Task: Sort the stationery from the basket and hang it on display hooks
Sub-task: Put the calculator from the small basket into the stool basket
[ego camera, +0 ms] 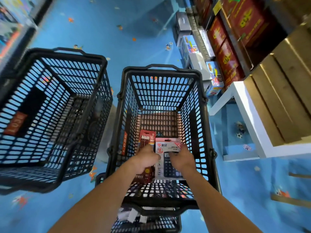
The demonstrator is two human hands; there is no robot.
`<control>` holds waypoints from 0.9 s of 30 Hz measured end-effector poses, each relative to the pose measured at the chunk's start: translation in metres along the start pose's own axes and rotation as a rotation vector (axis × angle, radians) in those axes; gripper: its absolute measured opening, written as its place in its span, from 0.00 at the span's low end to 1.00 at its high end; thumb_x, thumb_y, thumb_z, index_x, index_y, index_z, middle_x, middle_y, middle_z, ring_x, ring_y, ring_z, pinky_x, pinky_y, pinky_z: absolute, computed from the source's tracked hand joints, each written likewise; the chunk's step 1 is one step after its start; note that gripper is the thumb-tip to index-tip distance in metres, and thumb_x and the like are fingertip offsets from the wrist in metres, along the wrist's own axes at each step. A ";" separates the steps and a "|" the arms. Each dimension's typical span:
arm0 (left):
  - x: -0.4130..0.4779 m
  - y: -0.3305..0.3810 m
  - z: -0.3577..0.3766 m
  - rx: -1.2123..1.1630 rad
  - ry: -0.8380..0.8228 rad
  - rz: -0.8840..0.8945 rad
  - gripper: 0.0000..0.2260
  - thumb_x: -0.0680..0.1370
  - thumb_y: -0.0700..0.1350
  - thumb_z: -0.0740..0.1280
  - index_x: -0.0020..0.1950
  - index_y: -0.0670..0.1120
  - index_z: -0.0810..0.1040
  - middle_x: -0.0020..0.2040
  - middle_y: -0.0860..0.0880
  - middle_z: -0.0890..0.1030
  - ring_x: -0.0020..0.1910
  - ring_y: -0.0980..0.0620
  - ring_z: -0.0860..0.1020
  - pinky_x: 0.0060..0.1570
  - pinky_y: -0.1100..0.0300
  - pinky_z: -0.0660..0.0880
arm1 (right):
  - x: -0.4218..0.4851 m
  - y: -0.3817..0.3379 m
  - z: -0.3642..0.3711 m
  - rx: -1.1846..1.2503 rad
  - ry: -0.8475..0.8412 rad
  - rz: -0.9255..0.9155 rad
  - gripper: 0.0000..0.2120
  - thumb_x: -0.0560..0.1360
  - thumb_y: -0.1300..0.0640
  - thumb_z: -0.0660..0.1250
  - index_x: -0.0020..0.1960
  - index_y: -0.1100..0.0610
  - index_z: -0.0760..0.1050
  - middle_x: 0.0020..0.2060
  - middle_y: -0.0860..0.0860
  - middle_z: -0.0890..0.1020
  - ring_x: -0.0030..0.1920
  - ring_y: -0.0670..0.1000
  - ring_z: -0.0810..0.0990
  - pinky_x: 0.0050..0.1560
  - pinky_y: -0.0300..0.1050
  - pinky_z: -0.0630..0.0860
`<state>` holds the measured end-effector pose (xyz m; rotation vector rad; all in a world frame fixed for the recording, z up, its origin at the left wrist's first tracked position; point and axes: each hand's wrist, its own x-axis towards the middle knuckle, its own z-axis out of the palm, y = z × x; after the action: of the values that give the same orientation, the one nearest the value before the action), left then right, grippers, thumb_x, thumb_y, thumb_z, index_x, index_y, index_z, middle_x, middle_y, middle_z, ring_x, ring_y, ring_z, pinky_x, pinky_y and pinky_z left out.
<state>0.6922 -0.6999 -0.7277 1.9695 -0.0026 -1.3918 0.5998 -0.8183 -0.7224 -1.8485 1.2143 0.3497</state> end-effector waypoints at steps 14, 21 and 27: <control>-0.136 -0.022 -0.050 -0.042 0.095 0.395 0.27 0.77 0.36 0.75 0.74 0.48 0.72 0.68 0.51 0.78 0.62 0.53 0.79 0.60 0.55 0.78 | -0.145 -0.016 -0.013 0.109 0.172 -0.380 0.22 0.76 0.52 0.75 0.67 0.53 0.72 0.56 0.45 0.81 0.60 0.50 0.80 0.58 0.42 0.75; -0.245 -0.047 -0.080 0.129 0.048 0.404 0.17 0.77 0.35 0.75 0.64 0.40 0.77 0.52 0.45 0.83 0.48 0.50 0.82 0.45 0.64 0.78 | -0.257 -0.002 -0.009 0.081 0.161 -0.444 0.26 0.72 0.47 0.78 0.66 0.53 0.75 0.52 0.46 0.80 0.51 0.50 0.83 0.55 0.51 0.81; -0.295 -0.086 -0.078 0.238 -0.087 0.329 0.03 0.80 0.36 0.71 0.53 0.42 0.81 0.51 0.37 0.84 0.46 0.46 0.79 0.35 0.64 0.73 | -0.310 0.017 0.011 0.004 0.048 -0.438 0.20 0.73 0.52 0.78 0.61 0.53 0.76 0.48 0.48 0.82 0.47 0.46 0.83 0.50 0.43 0.81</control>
<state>0.5998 -0.4799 -0.5192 1.9845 -0.5313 -1.3024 0.4376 -0.6258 -0.5410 -2.0648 0.8056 0.0591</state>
